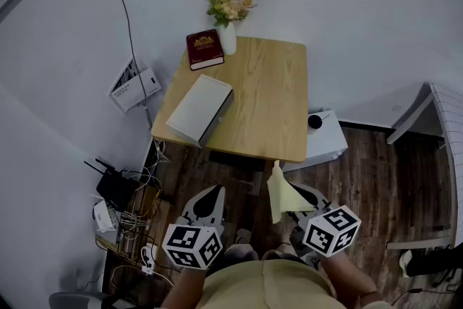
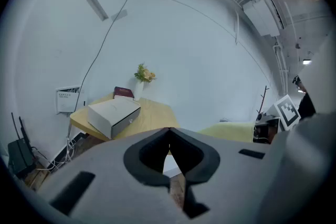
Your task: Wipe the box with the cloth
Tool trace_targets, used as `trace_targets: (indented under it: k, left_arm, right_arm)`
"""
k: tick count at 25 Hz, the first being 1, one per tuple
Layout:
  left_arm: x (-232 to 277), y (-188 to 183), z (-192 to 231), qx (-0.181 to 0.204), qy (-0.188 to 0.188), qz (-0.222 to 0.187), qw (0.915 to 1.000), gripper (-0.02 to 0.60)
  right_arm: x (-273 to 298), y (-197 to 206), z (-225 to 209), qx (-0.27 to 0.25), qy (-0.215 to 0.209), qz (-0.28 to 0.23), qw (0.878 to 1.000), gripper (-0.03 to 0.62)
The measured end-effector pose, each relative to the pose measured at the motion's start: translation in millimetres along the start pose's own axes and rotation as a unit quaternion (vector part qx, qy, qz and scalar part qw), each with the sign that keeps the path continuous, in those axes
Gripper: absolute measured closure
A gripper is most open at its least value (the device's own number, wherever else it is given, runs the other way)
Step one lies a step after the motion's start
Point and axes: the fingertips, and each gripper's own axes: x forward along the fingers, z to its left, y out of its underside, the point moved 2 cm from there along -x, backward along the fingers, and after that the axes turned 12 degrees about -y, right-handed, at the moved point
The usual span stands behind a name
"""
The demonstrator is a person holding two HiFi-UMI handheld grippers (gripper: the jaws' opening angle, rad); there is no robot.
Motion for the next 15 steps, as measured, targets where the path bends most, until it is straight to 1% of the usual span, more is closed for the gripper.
trace_targets:
  k: [4, 10, 15]
  left_arm:
    - [3, -2, 10, 0.001, 0.002, 0.001, 1.0, 0.561]
    - [10, -3, 41, -0.004, -0.003, 0.008, 1.0, 0.561]
    - [16, -12, 66, 0.004, 0.003, 0.007, 1.0, 0.561]
  right_arm:
    - [11, 0, 0, 0.003, 0.002, -0.001, 1.0, 0.563]
    - [37, -3, 0, 0.026, 0.005, -0.022, 0.999, 0.563]
    - [68, -10, 3, 0.048, 0.002, -0.037, 0.998, 0.563]
